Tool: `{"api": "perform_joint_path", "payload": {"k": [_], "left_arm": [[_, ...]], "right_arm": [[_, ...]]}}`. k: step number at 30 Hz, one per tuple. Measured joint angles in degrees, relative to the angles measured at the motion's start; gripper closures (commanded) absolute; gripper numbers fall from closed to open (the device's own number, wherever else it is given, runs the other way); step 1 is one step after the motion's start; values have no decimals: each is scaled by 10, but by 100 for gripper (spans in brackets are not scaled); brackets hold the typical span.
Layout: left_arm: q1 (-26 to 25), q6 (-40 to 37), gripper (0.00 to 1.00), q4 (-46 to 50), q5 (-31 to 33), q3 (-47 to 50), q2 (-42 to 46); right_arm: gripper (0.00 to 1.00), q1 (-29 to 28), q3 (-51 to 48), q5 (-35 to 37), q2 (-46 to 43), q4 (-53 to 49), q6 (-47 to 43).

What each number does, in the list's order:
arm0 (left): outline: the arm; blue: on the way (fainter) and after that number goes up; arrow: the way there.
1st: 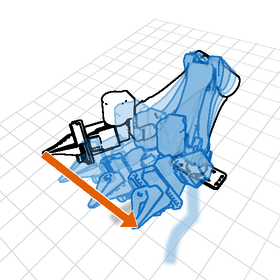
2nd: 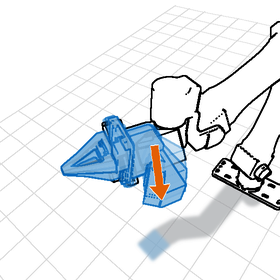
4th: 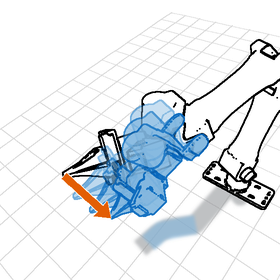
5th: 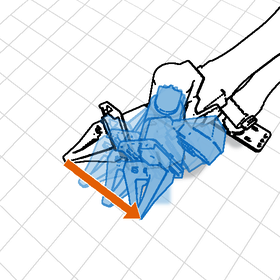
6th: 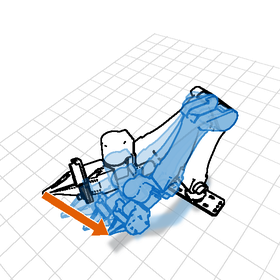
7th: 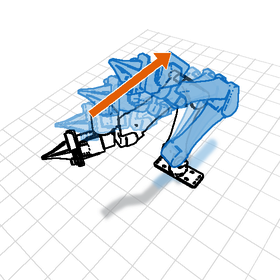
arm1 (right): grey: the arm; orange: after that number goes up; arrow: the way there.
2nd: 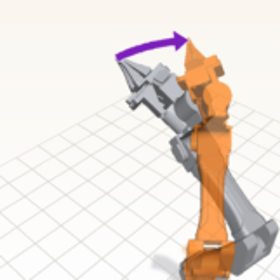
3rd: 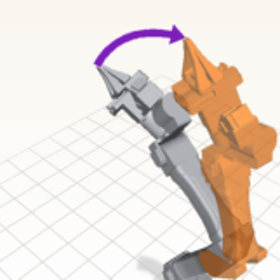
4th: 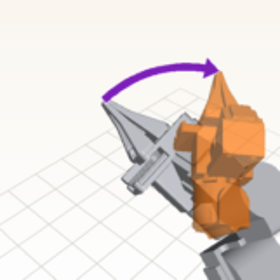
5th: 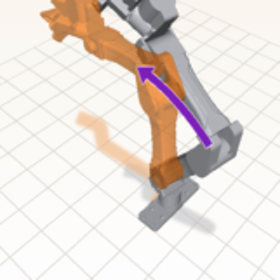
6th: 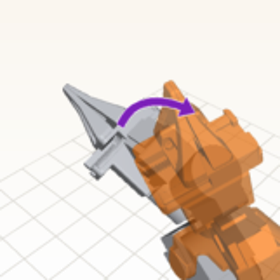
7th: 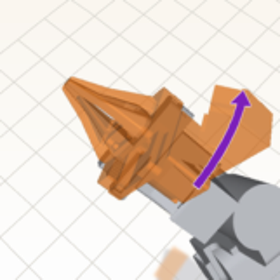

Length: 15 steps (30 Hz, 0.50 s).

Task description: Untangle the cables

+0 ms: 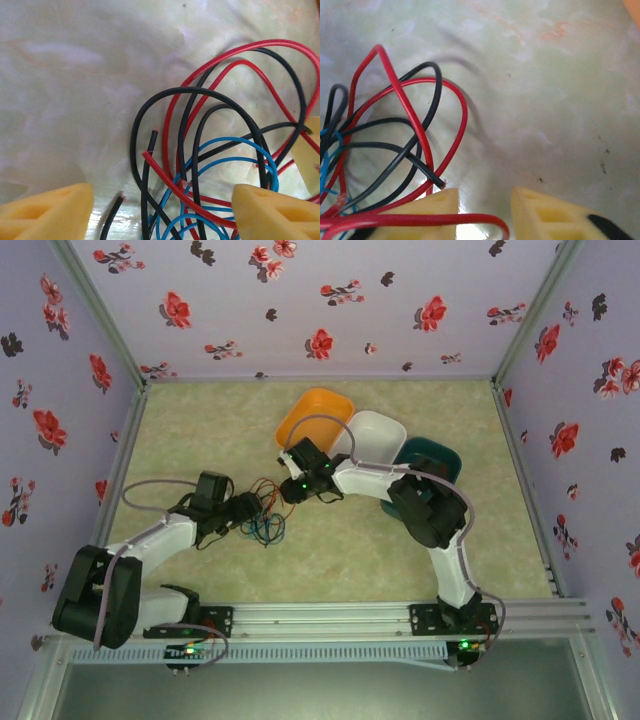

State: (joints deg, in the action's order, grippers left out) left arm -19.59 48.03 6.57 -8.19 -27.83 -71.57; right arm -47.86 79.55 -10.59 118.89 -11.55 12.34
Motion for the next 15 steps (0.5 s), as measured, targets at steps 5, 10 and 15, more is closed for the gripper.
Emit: {"api": "perform_joint_path", "payload": {"k": [5,10,15], "left_arm": [[0,2,48,-10,0,0,0],[0,5,60,-21,0,0,-4],[0,14,73,-32,1,7,-1]], "right_arm": [[100,2,-17,-1,0,21,13],[100,5,-49,6,-25,33,19],[100,10,-80,14,-78,41,33]]}}
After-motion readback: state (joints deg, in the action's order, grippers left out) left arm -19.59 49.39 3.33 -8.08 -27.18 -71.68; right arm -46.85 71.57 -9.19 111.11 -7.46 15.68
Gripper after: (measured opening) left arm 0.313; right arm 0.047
